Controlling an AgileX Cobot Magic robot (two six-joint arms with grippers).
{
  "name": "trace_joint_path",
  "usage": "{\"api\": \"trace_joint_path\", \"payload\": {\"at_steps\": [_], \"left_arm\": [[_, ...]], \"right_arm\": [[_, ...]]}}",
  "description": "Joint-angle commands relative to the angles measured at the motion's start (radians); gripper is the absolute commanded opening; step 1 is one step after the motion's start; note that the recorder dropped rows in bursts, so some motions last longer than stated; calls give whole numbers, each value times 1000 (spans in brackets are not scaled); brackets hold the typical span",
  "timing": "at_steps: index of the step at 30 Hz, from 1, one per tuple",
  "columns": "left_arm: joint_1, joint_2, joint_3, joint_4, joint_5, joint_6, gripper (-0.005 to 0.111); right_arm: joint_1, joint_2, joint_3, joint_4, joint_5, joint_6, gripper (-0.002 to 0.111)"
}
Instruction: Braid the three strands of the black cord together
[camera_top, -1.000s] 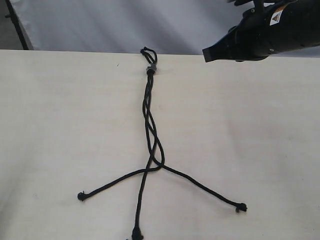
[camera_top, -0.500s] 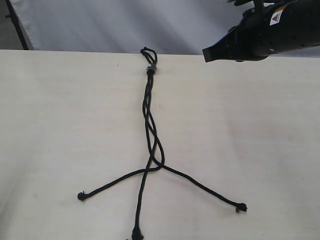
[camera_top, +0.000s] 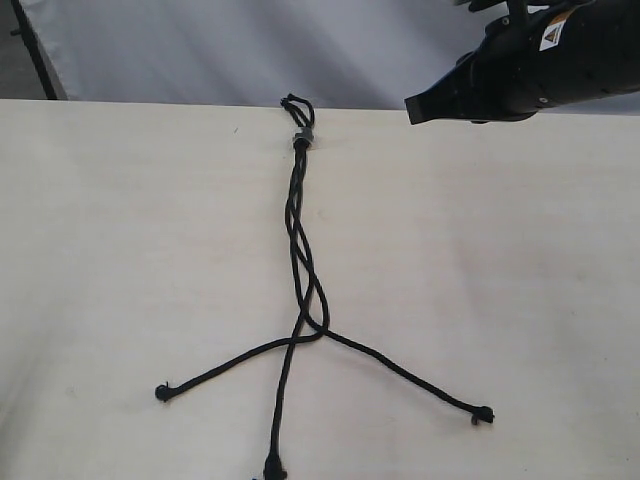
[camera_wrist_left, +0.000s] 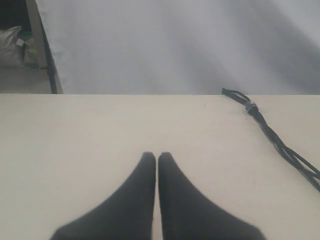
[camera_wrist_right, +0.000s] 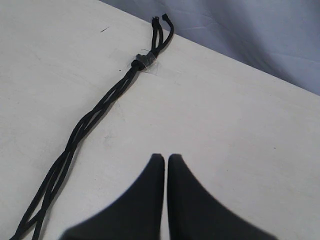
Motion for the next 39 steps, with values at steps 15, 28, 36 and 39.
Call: {"api": "trace_joint_path", "payload": {"at_steps": [15, 28, 36, 39], "left_arm": [[4, -39, 4, 5, -7, 0, 3], [4, -39, 4, 5, -7, 0, 3], [4, -39, 4, 5, -4, 0, 3], [4, -39, 4, 5, 0, 0, 3]], "right_arm": [[-4, -59, 11, 1, 4, 11, 3], [-4, -564, 481, 56, -144, 59, 3], [-4, -919, 832, 57, -328, 156, 3], [-4, -1051, 961, 57, -422, 156, 3]]}}
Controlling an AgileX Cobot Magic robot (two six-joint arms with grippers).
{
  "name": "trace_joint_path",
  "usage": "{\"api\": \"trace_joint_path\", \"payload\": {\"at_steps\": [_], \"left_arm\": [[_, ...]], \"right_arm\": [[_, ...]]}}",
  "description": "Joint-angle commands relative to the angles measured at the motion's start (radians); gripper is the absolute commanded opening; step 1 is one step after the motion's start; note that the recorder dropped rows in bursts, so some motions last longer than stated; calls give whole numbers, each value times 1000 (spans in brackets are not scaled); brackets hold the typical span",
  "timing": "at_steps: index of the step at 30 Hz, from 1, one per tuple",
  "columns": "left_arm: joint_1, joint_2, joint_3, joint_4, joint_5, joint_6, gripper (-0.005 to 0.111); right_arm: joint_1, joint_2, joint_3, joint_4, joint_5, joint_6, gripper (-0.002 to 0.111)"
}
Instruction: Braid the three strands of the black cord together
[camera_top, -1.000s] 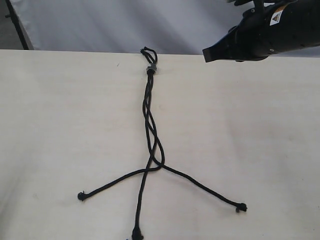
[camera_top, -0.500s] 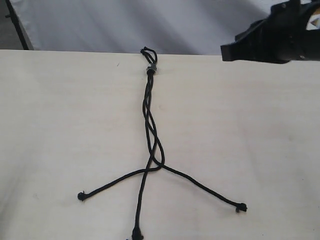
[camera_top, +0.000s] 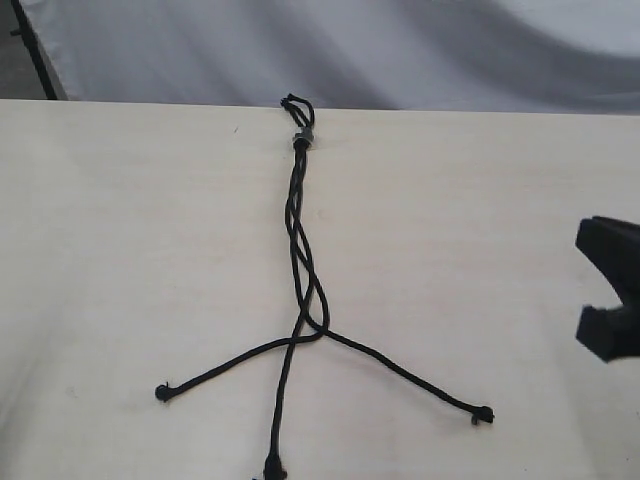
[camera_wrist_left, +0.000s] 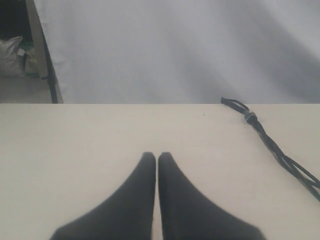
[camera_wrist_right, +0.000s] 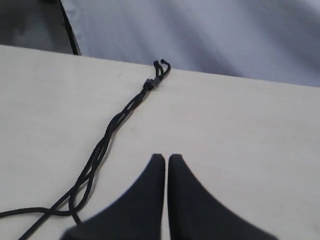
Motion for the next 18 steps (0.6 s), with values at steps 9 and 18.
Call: {"api": "trace_joint_path", "payload": {"at_steps": [9, 18], "left_arm": [[4, -4, 4, 5, 0, 0, 3], [4, -4, 4, 5, -2, 0, 3]], "right_arm": [[-7, -474, 242, -3, -59, 18, 3], [-329, -566, 242, -3, -67, 25, 3]]}}
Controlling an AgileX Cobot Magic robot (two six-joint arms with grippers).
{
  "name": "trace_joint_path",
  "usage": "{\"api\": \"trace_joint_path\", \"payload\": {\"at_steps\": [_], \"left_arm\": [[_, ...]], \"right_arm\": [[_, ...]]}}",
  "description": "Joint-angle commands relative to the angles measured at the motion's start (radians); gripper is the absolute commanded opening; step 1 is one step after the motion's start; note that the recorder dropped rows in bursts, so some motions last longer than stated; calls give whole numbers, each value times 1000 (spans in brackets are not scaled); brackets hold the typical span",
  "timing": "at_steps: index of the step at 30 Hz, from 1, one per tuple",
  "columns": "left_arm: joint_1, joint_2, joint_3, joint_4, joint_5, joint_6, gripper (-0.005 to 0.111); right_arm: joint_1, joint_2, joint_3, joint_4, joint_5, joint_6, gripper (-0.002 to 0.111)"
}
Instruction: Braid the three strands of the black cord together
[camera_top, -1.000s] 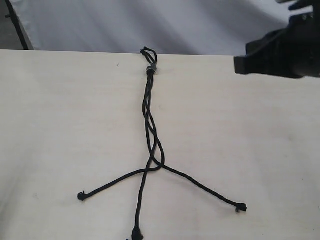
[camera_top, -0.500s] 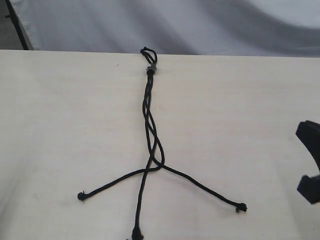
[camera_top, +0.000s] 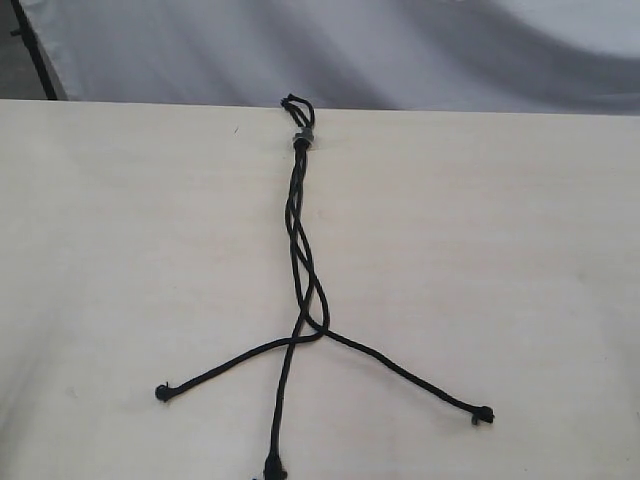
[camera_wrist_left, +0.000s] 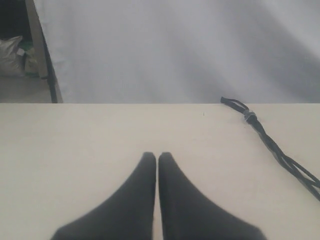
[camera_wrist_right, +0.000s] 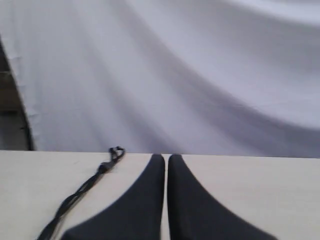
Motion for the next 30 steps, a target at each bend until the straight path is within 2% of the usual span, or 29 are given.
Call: {"api": "trace_joint_path", "payload": {"at_steps": [1, 5, 13, 30], "left_arm": [[4, -4, 4, 5, -2, 0, 3], [4, -4, 4, 5, -2, 0, 3], [4, -4, 4, 5, -2, 0, 3], [4, -4, 4, 5, -2, 0, 3]], "right_arm": [[-159, -7, 3, -3, 0, 10, 3], [-204, -7, 3, -3, 45, 10, 3], [-202, -7, 3, 1, 176, 6, 3], [-202, -7, 3, -25, 261, 51, 3]]}}
